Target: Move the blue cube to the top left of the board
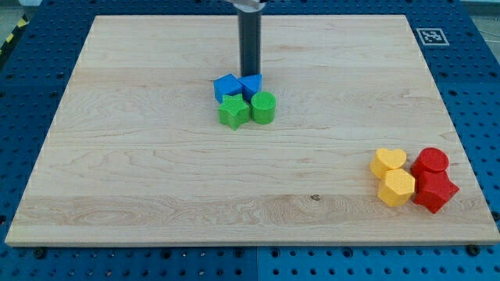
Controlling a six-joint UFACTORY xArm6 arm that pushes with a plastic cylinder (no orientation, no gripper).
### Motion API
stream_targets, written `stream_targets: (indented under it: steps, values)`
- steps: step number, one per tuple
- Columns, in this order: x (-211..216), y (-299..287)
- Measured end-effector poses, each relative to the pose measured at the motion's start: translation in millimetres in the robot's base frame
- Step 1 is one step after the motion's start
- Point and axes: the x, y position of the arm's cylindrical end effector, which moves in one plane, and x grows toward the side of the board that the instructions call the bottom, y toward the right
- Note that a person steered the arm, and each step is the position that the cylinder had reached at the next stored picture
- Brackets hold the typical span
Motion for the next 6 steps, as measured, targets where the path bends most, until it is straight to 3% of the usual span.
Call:
stream_targets:
  steps: [2,4,6]
  values:
    - [3,36]
    - [-6,17]
    - [41,-7]
